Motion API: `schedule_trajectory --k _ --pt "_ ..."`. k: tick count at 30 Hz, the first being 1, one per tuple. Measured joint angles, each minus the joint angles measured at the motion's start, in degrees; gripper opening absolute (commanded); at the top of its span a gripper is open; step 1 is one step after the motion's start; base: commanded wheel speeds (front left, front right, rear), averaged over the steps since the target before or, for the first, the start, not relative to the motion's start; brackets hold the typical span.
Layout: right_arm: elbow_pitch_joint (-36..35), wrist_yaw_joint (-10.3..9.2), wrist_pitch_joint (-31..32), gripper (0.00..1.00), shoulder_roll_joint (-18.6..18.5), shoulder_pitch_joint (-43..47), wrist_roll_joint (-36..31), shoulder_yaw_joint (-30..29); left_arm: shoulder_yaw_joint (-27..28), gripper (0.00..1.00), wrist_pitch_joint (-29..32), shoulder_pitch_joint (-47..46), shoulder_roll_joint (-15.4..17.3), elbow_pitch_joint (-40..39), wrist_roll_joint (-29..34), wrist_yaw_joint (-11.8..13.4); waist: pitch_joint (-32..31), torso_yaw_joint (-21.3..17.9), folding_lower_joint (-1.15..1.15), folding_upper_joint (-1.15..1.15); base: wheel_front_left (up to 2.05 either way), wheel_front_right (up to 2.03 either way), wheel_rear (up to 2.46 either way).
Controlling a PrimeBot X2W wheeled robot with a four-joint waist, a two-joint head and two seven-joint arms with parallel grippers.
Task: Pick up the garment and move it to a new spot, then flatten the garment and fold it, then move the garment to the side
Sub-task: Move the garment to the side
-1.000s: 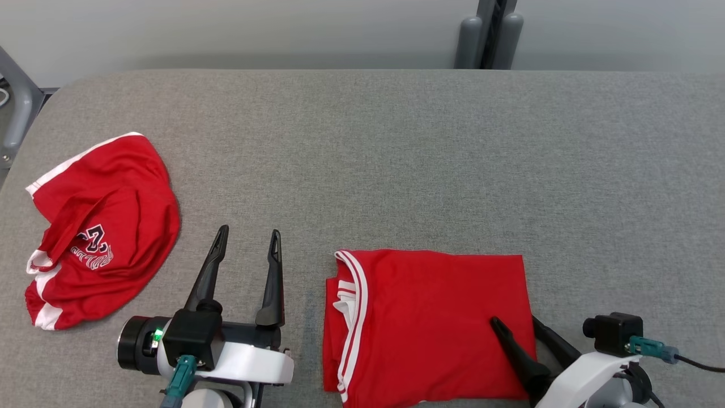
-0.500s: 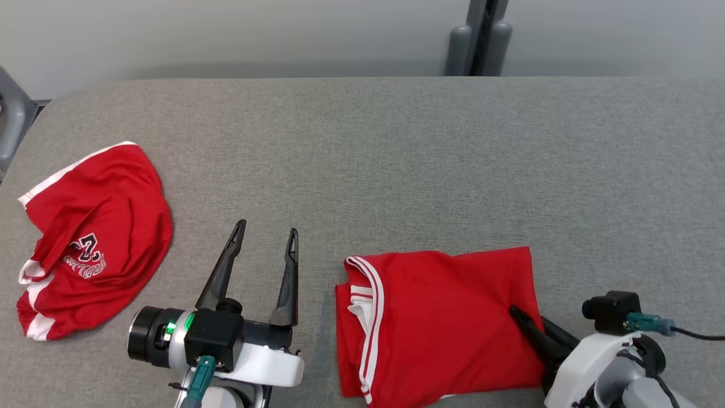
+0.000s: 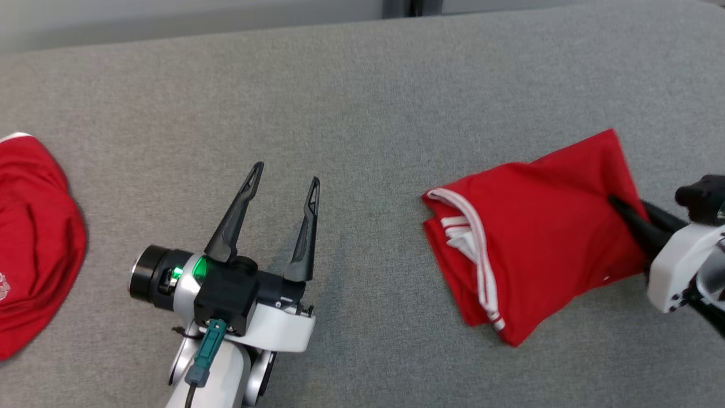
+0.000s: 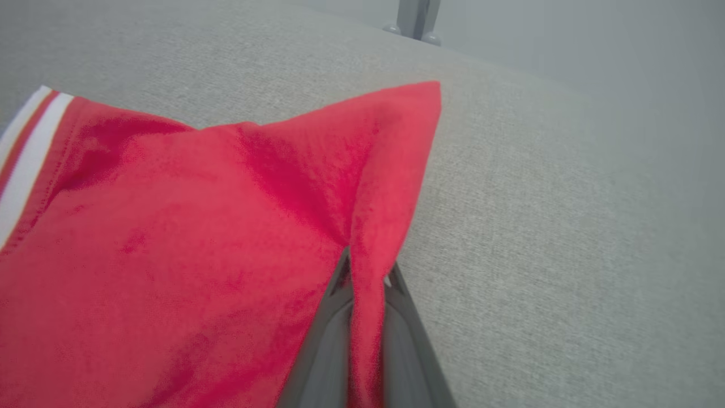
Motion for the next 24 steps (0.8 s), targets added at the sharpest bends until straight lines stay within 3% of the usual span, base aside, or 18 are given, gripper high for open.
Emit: schedule_trajectory --k 5,14,19,24 --pt "3.4 0.0 -1.2 0.0 -5.6 -6.2 -2.5 3.3 -0.4 1.0 0.0 -3.8 0.3 -1.1 0.7 -0.4 5.0 -1.2 0.0 0.0 0.0 0.0 0.0" --pt "12.8 0.0 -4.8 0.0 -15.6 -16.1 -2.7 2.3 -2.2 1.0 0.0 -11.2 1.6 -3.3 1.5 -0.8 15.6 -2.6 0.0 0.0 0.0 0.0 0.0" --pt "17.3 0.0 -5.5 0.0 -18.4 -19.9 -5.3 1.8 -3.1 1.0 0.0 -13.4 2.1 -4.0 1.6 -0.5 19.3 -2.5 0.01 0.0 0.0 0.0 0.0" --pt "22.5 0.0 -5.9 0.0 -17.6 -22.0 -7.8 1.0 -3.7 1.0 0.0 -14.0 2.5 -4.3 1.4 0.1 21.3 -2.3 0.0 0.0 0.0 0.0 0.0"
